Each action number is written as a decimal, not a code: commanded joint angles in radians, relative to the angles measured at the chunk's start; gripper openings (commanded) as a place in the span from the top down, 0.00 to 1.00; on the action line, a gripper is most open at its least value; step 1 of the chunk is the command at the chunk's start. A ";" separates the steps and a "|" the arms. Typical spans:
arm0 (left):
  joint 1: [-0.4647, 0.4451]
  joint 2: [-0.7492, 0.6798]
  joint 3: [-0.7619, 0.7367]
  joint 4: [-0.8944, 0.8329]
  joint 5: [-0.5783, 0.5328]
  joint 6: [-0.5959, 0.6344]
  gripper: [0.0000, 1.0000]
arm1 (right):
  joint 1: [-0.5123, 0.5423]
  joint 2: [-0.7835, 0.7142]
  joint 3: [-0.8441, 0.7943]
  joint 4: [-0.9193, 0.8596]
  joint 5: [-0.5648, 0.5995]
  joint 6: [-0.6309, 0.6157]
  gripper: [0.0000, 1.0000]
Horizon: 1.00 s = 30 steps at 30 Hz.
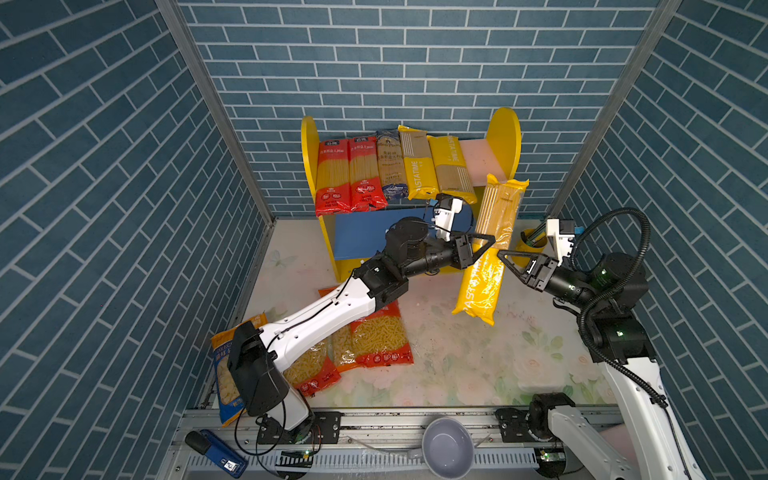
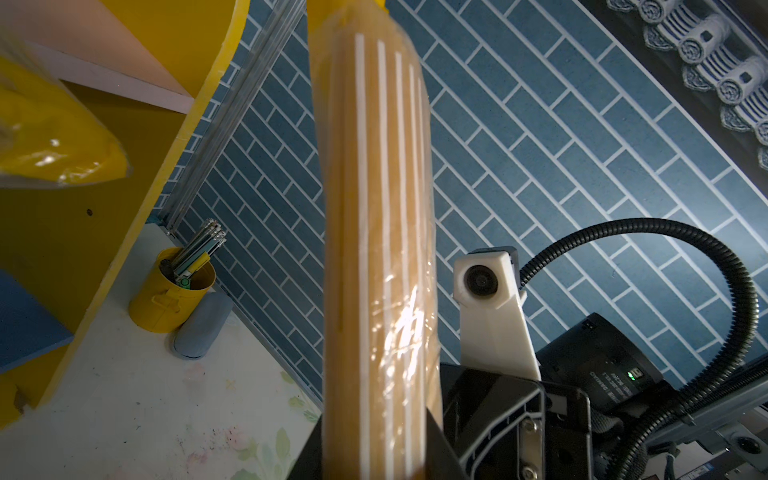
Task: Place and organize the pasta boxes and bags onto the shelf
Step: 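Raise the upright pack toward the pink shelf with both grippers, then push the pack onto the pink shelf beside the other yellow packs with both grippers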
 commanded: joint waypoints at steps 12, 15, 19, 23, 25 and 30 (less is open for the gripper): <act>0.050 -0.051 0.099 0.117 -0.186 -0.023 1.00 | 0.009 -0.036 -0.072 -0.047 0.077 -0.056 0.53; 0.062 -0.036 0.142 0.123 -0.247 -0.025 1.00 | 0.009 -0.053 -0.126 0.003 0.107 -0.005 0.42; 0.064 0.004 0.213 0.141 -0.292 -0.024 1.00 | 0.016 -0.080 -0.195 0.089 0.117 0.094 0.33; 0.064 0.051 0.286 0.155 -0.309 -0.038 1.00 | 0.065 -0.127 -0.253 0.151 0.170 0.158 0.29; 0.064 0.071 0.306 0.166 -0.322 -0.050 1.00 | 0.106 -0.144 -0.288 0.228 0.221 0.205 0.27; 0.064 0.103 0.315 0.188 -0.370 -0.077 1.00 | 0.214 -0.161 -0.344 0.397 0.413 0.246 0.25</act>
